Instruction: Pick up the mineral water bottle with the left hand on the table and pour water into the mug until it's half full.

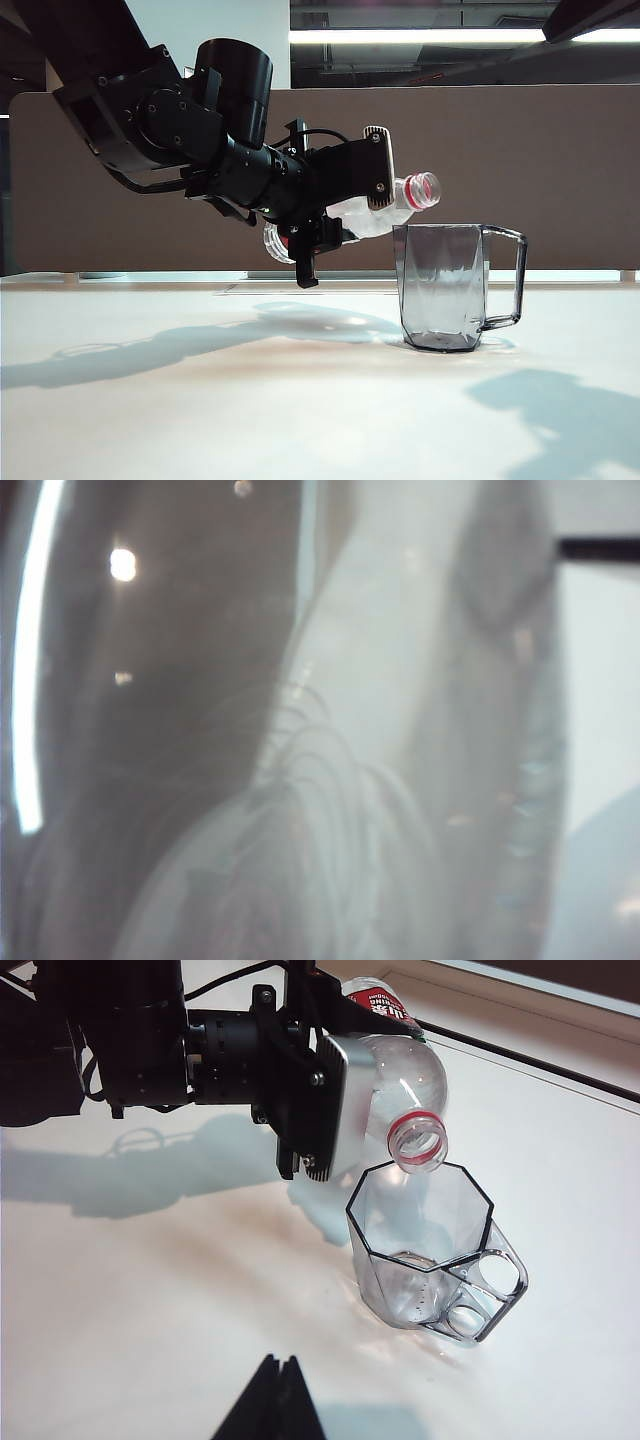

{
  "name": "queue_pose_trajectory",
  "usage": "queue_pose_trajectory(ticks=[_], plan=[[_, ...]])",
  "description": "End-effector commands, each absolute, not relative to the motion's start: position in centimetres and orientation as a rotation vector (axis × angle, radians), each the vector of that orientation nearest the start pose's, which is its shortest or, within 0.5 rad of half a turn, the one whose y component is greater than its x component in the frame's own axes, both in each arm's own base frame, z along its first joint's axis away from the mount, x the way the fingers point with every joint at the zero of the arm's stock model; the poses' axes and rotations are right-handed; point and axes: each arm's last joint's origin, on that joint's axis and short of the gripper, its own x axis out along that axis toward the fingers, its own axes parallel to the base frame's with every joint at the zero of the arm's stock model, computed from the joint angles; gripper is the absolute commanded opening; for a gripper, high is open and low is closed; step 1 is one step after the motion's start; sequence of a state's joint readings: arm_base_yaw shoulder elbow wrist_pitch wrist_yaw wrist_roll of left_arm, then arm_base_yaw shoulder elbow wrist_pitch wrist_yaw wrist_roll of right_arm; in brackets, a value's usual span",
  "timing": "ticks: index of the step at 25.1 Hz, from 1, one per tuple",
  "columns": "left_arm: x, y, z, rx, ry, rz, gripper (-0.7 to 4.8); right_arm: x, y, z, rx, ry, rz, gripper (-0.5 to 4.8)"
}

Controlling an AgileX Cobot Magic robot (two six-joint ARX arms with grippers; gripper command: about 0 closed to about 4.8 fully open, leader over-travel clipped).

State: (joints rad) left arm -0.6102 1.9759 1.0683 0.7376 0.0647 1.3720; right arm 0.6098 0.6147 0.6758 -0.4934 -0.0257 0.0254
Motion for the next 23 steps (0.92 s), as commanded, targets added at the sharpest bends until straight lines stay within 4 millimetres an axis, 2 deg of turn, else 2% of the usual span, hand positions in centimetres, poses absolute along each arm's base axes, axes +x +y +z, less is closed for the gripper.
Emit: queue_pose_trajectory(ticks=[1,23], plan=[[34.19,-24.19,18.69,1.358,-0.404,-0.625,1.79,10.84,7.64,29.33,-0.101,0.408,0.617,-0.08],[34.53,-24.4,19.34,1.391,-0.436,-0.603,1.79,10.84,7.64,29.33,-0.101,0.408,0.617,-0.08]])
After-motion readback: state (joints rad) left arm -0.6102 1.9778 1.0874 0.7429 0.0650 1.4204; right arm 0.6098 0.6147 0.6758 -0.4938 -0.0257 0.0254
